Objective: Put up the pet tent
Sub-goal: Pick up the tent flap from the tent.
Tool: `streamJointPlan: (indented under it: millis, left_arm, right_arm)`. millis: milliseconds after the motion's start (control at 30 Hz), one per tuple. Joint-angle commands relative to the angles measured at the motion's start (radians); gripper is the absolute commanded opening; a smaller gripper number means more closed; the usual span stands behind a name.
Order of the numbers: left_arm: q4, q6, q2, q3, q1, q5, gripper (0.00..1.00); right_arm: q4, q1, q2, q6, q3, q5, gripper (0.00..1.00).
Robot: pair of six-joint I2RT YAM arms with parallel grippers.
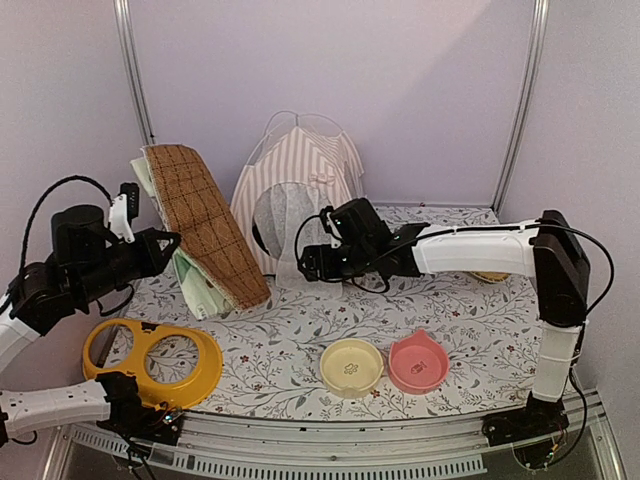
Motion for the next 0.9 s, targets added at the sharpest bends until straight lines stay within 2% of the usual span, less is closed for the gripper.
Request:
streamJointPlan:
  millis: [0, 100, 267, 367, 500, 667, 733, 867]
  left_arm:
    - [-0.026, 0.075, -0.006, 0.077, 0.006, -0.112, 0.00]
    - [-0.042, 0.114, 0.010, 0.121, 0.006, -0.176, 0.00]
    - [-0.099, 0.174, 0.081, 0.231, 0.016, -0.430, 0.00]
    - [-0.074, 0.228, 0.123, 0.252, 0.060, -0.474, 0.00]
    - [-0.025, 0.278, 0.192, 0.238, 0.206, -0.359, 0.00]
    - [0.117, 0.315, 0.292, 0.164, 0.393, -0.098, 0.00]
    - [0.176, 0.342, 0.379, 0.153, 0.434, 0.008, 0.00]
    - [0.311, 0.377, 0.529, 0.162, 0.436, 0.190, 0.00]
  right_arm:
    - [0.066, 0.041, 0.106, 0.010, 0.084, 0.133, 0.90]
    - [0.126, 0.054, 0.166, 0.016, 0.116, 0.143, 0.90]
    - [0.097, 0.023, 0.280, 0.042, 0.225, 0.111, 0.92]
    - [0.109, -0.032, 0.260, 0.064, 0.172, 0.111, 0.92]
    - [0.086, -0.114, 0.206, 0.051, 0.091, 0.130, 0.92]
    - [0.095, -0.224, 0.072, 0.044, -0.066, 0.167, 0.93]
    - [0.114, -0.254, 0.014, 0.040, -0.131, 0.178, 0.93]
    - [0.161, -0.249, -0.068, -0.017, -0.181, 0.155, 0.93]
